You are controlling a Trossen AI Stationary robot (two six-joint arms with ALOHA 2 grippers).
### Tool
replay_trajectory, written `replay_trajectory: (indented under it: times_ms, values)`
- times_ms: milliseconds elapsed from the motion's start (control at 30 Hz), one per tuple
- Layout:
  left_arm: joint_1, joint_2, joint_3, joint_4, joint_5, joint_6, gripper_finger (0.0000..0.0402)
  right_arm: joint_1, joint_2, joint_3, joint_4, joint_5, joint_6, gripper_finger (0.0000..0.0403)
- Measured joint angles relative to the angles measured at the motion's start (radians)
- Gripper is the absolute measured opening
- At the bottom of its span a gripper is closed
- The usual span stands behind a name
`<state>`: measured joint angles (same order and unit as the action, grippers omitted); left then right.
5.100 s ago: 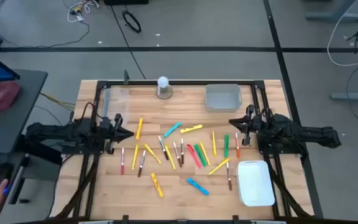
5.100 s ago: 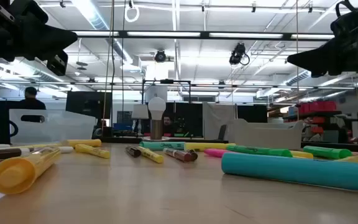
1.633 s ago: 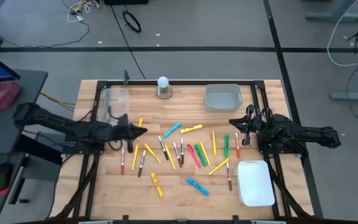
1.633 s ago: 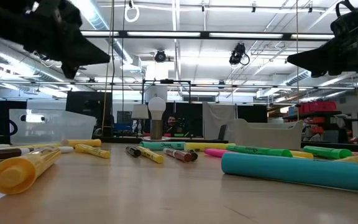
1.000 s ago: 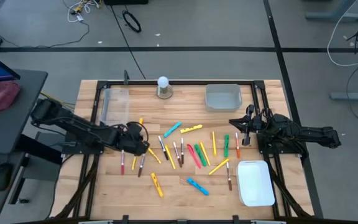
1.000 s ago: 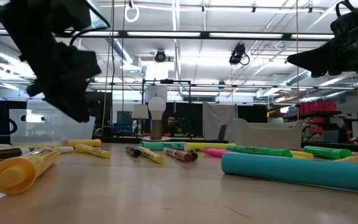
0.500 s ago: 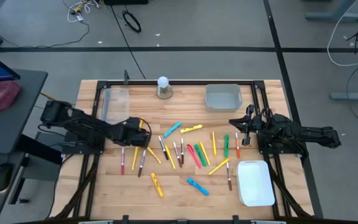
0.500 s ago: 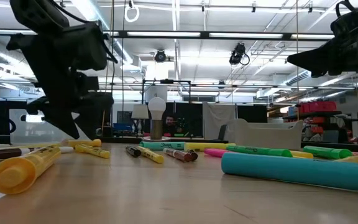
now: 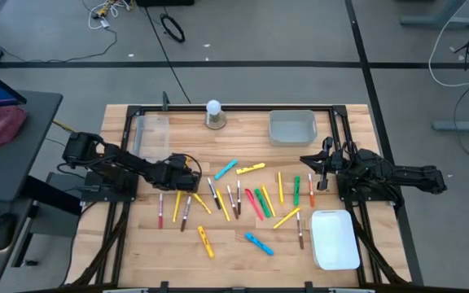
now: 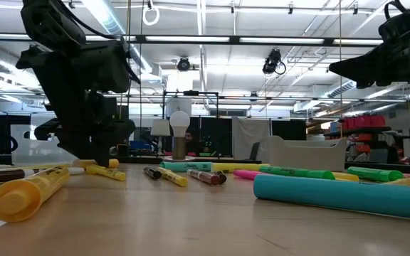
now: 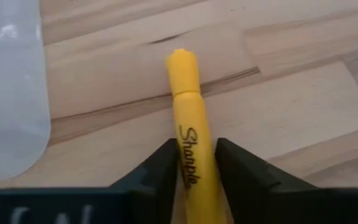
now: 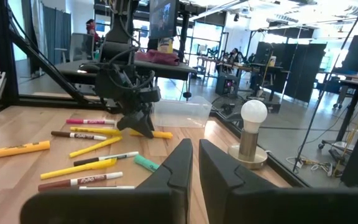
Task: Pick & Place Markers
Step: Put the yellow highlighter into the transparent bin
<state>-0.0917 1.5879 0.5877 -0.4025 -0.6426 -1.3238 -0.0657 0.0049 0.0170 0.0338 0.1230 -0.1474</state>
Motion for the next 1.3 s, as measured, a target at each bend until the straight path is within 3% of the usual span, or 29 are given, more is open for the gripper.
replay_trajectory:
  times_ms: [133,400,500,700,900,1033,1300]
  values:
    - [0.000,0.000,0.000,0.002,-0.002,0.001,0.0073,0.000,0.000,0.000,0.000,0.000,0.000,0.0033]
    - [0.002,-0.036,0.015,0.042,-0.010,0.099,0.0075,0.000,0.000,0.000,0.000,0.000,0.000,0.0033]
    - [0.008,-0.111,0.054,0.043,-0.033,0.203,0.0080,0.000,0.000,0.000,0.000,0.000,0.000,0.0033]
    - [0.066,-0.308,0.136,-0.110,-0.083,0.385,0.0075,0.000,0.000,0.000,0.001,0.000,0.000,0.0033]
    - [0.205,-0.495,0.177,-0.389,-0.103,0.395,0.0080,0.000,0.000,0.000,0.001,0.000,0.000,0.0033]
    - [0.343,-0.550,0.177,-0.506,-0.057,0.390,0.0078,0.000,0.000,0.000,0.001,0.000,0.000,0.0033]
    - [0.629,-0.518,0.149,-0.462,0.112,0.545,0.0080,0.000,0.000,0.000,0.002,0.000,0.000,0.0033]
